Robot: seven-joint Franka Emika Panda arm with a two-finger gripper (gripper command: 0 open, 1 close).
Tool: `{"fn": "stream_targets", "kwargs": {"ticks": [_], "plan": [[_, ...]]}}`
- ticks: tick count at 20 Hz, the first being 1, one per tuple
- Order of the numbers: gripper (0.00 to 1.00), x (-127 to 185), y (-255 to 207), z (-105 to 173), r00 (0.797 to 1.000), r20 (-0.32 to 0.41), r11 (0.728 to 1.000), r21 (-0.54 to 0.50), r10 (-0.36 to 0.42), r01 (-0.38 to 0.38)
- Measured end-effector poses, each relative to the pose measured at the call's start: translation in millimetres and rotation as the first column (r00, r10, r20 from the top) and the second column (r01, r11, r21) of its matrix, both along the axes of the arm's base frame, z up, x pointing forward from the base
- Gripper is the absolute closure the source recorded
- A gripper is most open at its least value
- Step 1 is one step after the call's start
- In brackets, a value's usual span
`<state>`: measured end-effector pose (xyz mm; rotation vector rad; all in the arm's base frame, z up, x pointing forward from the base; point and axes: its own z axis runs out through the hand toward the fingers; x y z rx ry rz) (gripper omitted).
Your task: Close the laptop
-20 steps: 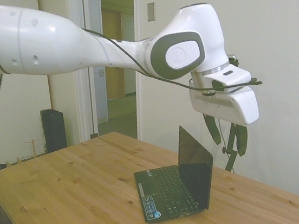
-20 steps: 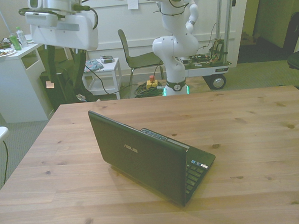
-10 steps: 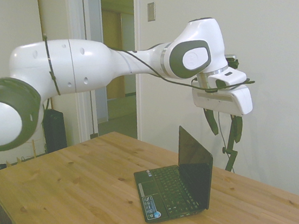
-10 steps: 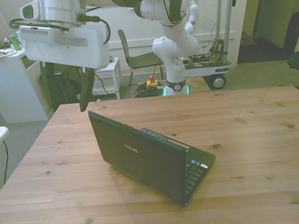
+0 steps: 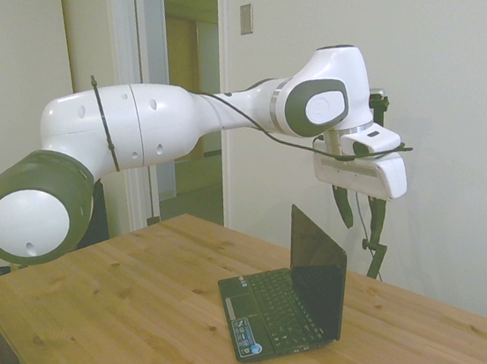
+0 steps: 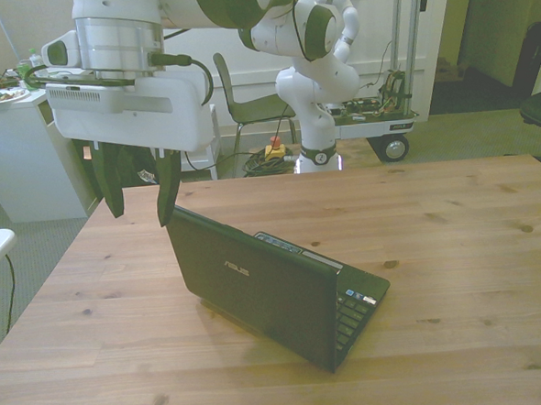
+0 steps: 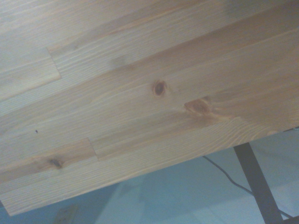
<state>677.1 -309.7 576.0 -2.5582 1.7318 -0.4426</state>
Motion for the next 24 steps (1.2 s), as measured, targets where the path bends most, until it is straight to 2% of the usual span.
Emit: {"fn": "stream_targets", "kwargs": {"ticks": [6, 16, 20, 24], "plan": [[1.0, -1.6, 2.7, -6.0, 1.0, -0.006, 1.0, 0.017, 0.003, -0.002], [1.0, 5.6, 44.9, -29.0, 0.999, -0.001, 0.998, 0.047, 0.036, -0.036], [1.0, 10.1, 87.9, -50.6, 0.998, 0.013, 0.993, 0.099, 0.064, -0.065], [1.0, 11.7, 156.6, -92.9, 0.994, -0.005, 0.984, 0.147, 0.105, -0.103]]}}
